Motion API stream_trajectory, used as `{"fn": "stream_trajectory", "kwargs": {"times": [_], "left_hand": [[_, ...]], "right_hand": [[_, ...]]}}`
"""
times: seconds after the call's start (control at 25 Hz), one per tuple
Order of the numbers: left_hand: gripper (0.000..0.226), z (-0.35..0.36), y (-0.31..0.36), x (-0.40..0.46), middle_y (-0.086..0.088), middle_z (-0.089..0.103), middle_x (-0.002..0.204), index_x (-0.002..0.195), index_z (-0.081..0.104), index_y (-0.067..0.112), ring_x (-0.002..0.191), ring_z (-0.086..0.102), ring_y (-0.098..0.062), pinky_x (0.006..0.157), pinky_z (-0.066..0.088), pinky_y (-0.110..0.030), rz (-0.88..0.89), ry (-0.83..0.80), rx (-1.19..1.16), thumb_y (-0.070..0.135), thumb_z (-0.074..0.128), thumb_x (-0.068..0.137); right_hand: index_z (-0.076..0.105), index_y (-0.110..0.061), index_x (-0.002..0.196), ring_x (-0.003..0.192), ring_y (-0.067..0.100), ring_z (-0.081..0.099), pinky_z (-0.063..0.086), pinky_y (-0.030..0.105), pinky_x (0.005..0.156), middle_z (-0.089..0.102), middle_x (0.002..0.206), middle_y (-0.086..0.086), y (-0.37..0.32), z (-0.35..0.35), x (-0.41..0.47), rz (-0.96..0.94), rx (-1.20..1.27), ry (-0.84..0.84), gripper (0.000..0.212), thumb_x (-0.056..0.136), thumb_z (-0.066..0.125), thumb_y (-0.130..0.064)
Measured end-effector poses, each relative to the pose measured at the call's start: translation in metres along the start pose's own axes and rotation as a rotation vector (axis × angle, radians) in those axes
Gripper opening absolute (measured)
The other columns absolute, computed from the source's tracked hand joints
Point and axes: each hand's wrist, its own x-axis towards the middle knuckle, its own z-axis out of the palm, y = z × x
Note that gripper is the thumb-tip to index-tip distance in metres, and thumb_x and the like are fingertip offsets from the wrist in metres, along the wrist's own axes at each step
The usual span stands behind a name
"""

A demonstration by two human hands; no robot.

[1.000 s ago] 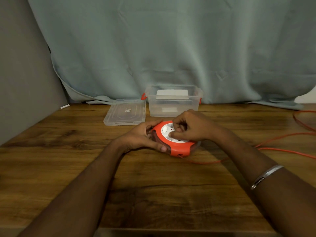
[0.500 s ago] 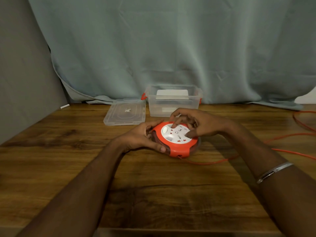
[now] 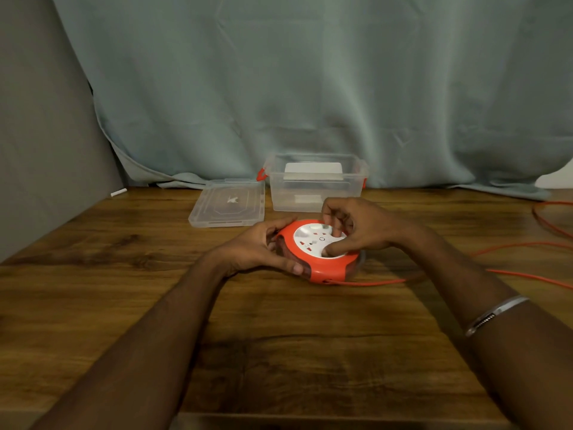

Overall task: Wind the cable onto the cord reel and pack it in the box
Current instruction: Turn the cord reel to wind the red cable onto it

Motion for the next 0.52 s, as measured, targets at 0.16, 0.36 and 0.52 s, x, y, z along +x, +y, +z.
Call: {"fn": "stream_trajectory", "kwargs": {"times": [0.16, 0.36, 0.52], "left_hand": [[0.119, 0.001, 0.001, 0.000, 0.011, 0.059, 0.144, 0.162, 0.035, 0.024, 0.129, 0.060, -0.003, 0.107, 0.052, -0.021, 0.016, 0.000, -0.009, 0.016, 0.098, 0.062], [0.114, 0.002, 0.000, 0.000, 0.014, 0.059, 0.141, 0.162, 0.033, 0.023, 0.123, 0.062, 0.004, 0.101, 0.052, -0.016, 0.033, -0.009, -0.026, 0.007, 0.096, 0.067], [0.118, 0.001, -0.002, 0.002, 0.011, 0.059, 0.145, 0.161, 0.035, 0.025, 0.128, 0.061, -0.001, 0.106, 0.051, -0.019, 0.032, -0.012, -0.025, 0.014, 0.098, 0.062]], "right_hand": [[0.061, -0.020, 0.070, 0.056, 0.007, 0.054, 0.047, 0.037, 0.058, 0.063, 0.060, -0.006, -0.010, 0.010, 0.004, 0.012, -0.190, 0.049, 0.042, 0.071, 0.082, -0.057], [0.052, -0.018, 0.056, 0.054, 0.008, 0.051, 0.041, 0.035, 0.057, 0.054, 0.052, -0.006, -0.020, 0.015, 0.005, -0.025, -0.247, 0.084, 0.048, 0.082, 0.078, -0.049], [0.056, -0.020, 0.063, 0.055, 0.007, 0.052, 0.041, 0.033, 0.057, 0.059, 0.058, -0.007, -0.018, 0.010, 0.004, -0.046, -0.195, 0.144, 0.035, 0.080, 0.082, -0.037]]}}
